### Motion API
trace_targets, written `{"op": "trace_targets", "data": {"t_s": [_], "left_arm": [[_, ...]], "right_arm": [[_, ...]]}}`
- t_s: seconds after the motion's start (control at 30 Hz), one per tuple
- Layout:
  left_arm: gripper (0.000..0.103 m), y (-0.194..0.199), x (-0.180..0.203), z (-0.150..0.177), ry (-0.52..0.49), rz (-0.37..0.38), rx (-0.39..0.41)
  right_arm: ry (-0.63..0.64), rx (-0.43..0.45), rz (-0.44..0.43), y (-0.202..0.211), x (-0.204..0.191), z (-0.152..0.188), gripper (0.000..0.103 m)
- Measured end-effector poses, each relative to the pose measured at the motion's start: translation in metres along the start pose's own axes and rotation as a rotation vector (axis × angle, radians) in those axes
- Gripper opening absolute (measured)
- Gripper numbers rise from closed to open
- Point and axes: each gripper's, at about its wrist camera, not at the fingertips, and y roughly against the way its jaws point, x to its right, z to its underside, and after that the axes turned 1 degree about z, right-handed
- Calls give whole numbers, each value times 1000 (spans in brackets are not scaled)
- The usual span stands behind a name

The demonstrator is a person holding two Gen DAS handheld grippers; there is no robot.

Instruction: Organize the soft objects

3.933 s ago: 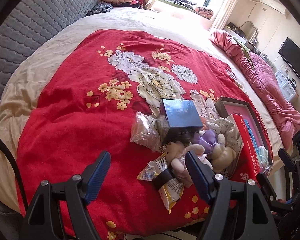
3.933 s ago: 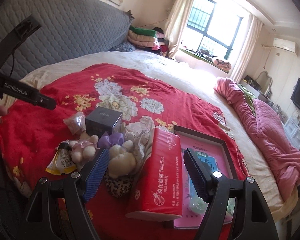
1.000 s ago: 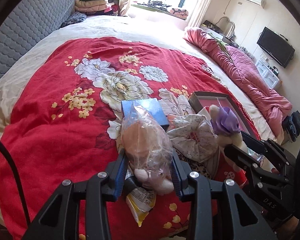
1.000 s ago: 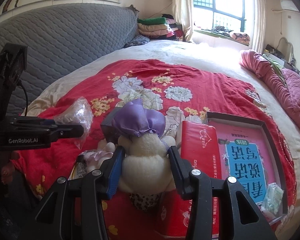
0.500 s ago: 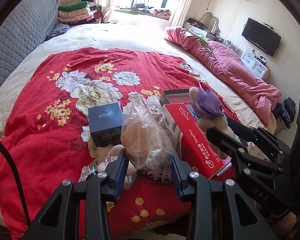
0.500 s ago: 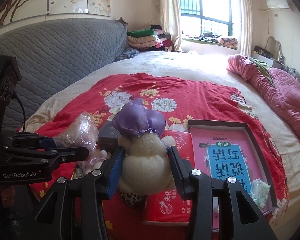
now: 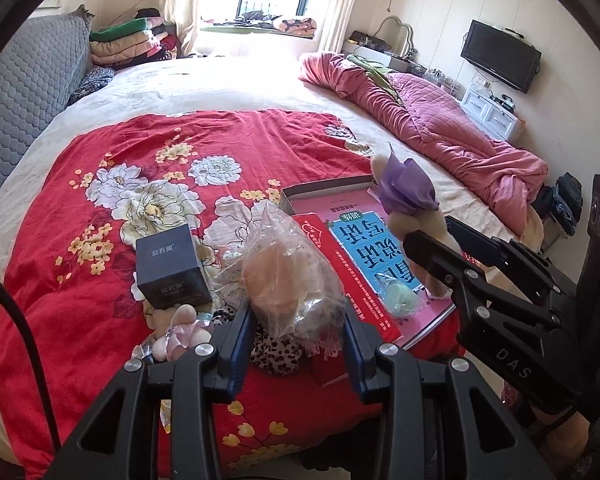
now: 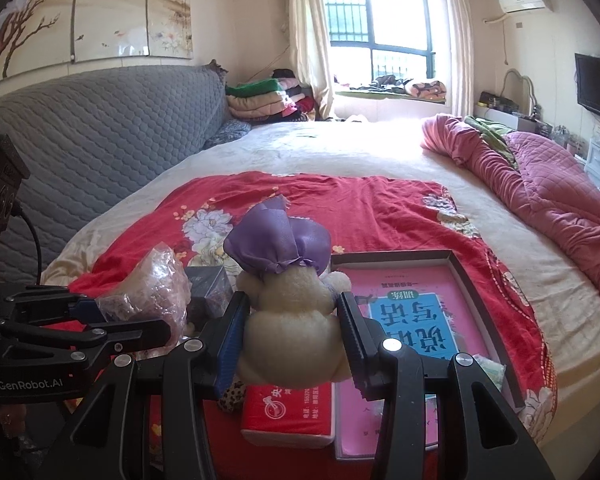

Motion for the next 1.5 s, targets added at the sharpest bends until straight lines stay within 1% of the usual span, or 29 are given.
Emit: {"op": "trace_targets", "data": {"t_s": [0.27, 0.33, 0.5, 0.7, 0.87, 1.07, 1.33, 1.5], "left_arm": [[40, -1, 20, -13, -33, 21, 8], [40, -2, 26, -17, -44, 16, 15], [40, -4, 39, -26, -65, 30, 25], [40, -17, 61, -34, -108, 49, 15], [40, -33, 81, -37, -147, 67, 2], [40, -59, 96, -44, -171, 72, -24], [40, -100, 102, -60, -180, 49, -82], [40, -125, 104, -65, -199, -2, -119]], "right_arm": [[-37, 35, 51, 11, 23, 0, 47], [-59, 42, 55, 13, 31, -1, 47], [-119, 61, 85, 20, 51, 1, 47], [-190, 75, 135, 25, 79, 5, 47], [-230, 68, 207, 28, 104, 15, 47], [-287, 53, 253, 26, 130, 27, 47], [-333, 50, 279, 24, 149, 37, 47], [-331, 37, 287, 19, 152, 40, 47]]}}
